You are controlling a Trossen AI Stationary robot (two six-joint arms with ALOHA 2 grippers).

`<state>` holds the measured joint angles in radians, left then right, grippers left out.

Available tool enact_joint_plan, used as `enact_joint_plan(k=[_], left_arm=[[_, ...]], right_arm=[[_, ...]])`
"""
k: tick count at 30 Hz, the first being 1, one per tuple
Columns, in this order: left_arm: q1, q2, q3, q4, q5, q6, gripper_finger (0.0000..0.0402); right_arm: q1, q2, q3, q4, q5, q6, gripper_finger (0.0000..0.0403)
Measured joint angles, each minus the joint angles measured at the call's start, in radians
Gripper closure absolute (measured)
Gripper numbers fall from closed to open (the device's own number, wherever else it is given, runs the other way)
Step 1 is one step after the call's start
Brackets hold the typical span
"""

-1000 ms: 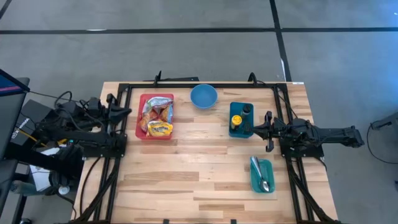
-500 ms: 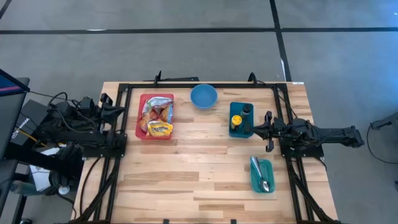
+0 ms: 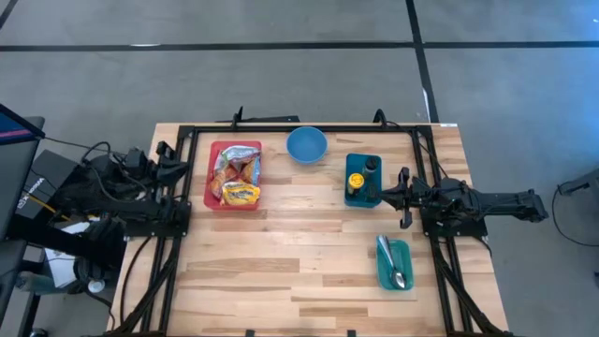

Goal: Pick & Place Food Item
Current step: Return to Home Position

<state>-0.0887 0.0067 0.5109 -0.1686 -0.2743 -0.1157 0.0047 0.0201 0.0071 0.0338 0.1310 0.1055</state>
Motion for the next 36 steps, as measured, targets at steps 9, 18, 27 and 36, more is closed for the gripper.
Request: enact_joint_plan(k=[9, 18, 27, 36], left_arm=[[0.000, 0.001, -0.185, 0.185, 0.019, 0.008, 0.0400], [0.000, 0.002, -0.313, 0.290, 0.132, 0.003, 0.0400], [0.000, 0.002, -0.419, 0.345, 0.147, 0.000, 0.0400], [0.000, 0.002, -0.505, 0.412, 0.147, 0.008, 0.0400]], right_arm=[[0.000, 0.000, 0.000, 0.000, 0.000, 0.000, 0.0402], [0.000, 0.000, 0.000, 0.000, 0.000, 0.000, 0.0402], [0.000, 0.000, 0.000, 0.000, 0.000, 0.000, 0.0402], [0.000, 0.000, 0.000, 0.000, 0.000, 0.000, 0.0402]])
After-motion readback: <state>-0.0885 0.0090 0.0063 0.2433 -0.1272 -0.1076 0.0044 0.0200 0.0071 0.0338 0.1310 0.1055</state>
